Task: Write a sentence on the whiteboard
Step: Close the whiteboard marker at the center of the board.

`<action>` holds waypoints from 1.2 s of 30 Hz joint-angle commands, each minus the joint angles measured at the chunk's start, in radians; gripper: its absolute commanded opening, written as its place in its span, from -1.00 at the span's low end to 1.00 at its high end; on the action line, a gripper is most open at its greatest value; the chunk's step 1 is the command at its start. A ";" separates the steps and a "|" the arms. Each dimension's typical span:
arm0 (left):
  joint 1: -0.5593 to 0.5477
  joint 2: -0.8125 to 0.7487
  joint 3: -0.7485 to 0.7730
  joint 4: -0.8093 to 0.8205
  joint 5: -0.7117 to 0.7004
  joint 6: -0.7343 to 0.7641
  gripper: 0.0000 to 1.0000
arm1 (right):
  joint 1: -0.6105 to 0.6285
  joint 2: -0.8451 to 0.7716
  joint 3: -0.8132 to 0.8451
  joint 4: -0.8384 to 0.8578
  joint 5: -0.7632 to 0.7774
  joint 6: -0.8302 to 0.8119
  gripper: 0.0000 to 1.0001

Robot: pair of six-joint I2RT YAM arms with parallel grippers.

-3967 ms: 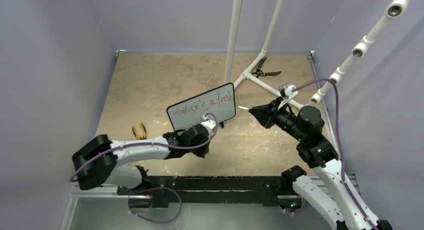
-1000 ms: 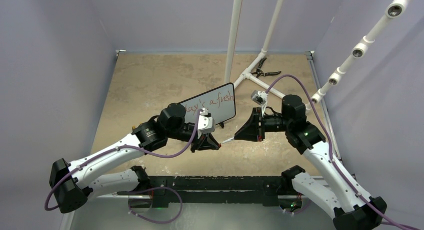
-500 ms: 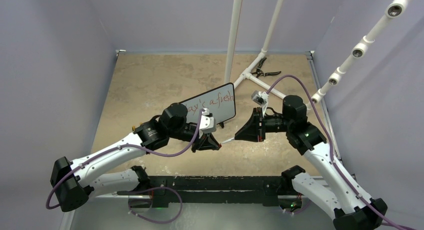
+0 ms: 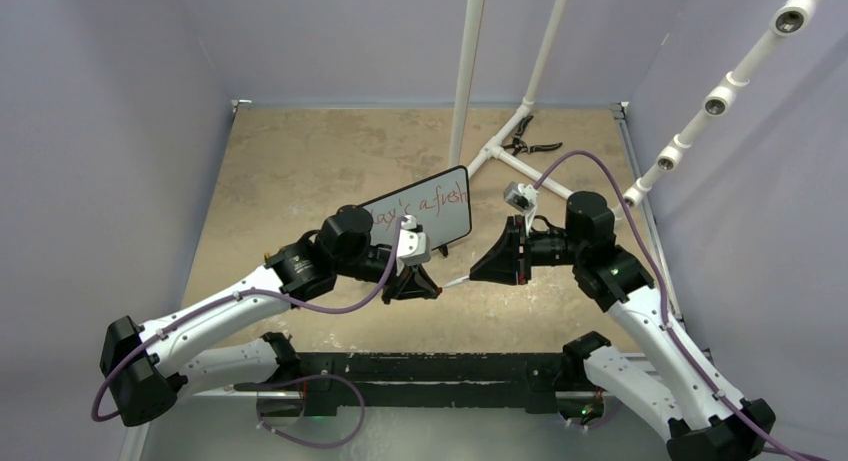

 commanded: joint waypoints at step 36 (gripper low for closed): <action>0.010 0.016 0.031 0.151 0.032 -0.118 -1.00 | 0.002 0.059 0.013 0.055 -0.006 -0.020 -1.00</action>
